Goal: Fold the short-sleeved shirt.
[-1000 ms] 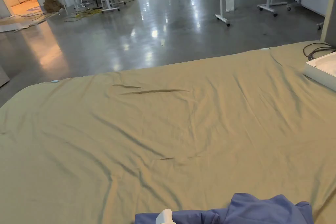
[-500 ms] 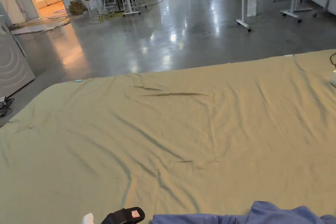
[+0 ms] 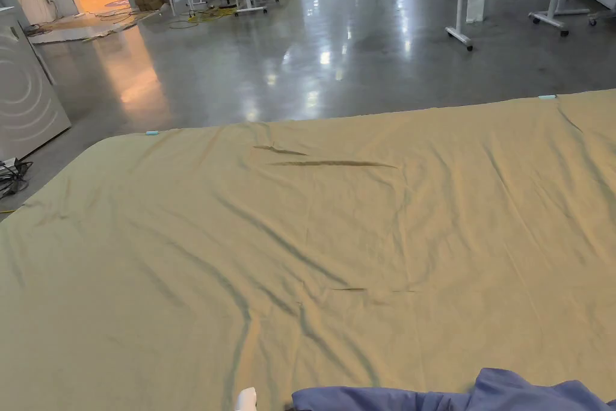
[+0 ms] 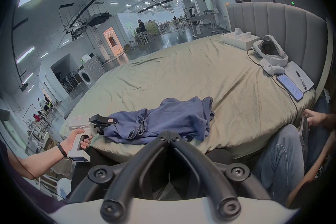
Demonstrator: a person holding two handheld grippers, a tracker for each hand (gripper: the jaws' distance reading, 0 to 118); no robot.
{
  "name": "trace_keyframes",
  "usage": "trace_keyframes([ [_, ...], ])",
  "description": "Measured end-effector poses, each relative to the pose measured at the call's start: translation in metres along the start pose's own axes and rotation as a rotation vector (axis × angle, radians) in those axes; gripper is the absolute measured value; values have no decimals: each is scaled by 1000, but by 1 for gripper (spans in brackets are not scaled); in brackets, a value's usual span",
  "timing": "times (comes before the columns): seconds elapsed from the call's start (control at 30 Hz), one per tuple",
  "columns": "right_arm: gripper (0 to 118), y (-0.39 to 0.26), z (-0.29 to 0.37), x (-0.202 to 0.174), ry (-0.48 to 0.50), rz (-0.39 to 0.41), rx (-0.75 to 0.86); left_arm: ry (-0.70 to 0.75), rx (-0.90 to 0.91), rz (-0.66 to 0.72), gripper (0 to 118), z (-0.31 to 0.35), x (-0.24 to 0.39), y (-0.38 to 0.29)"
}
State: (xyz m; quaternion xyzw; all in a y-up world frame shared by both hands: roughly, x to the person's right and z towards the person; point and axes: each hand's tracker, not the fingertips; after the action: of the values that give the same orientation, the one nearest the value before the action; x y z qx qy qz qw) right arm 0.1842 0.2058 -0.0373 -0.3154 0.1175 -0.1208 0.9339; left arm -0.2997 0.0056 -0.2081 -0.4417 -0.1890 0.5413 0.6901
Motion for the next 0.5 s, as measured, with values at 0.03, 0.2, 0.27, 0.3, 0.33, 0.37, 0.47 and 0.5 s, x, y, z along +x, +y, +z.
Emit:
trace_keyframes([
  [0.03,0,0,-2,-3,1,-2,-2,-13,5,17,25,0,-3,0],
  [0.2,0,-3,-1,-7,-3,46,-13,-25,101,-29,18,47,9,5],
  [0.27,0,-3,-2,-5,7,50,-14,-63,132,-9,18,76,13,11],
  [0.3,0,-4,-4,-3,14,46,-14,-64,141,-14,18,94,19,13],
  [0.33,0,-4,-5,-1,25,40,-14,-38,169,-49,18,110,25,16],
  [0.37,0,-4,-7,0,36,32,-15,21,198,-104,18,129,31,22],
  [0.47,0,-5,-13,1,65,10,-11,110,213,-152,18,166,43,33],
  [0.5,0,-5,-15,2,81,6,-10,139,219,-167,18,169,51,33],
])
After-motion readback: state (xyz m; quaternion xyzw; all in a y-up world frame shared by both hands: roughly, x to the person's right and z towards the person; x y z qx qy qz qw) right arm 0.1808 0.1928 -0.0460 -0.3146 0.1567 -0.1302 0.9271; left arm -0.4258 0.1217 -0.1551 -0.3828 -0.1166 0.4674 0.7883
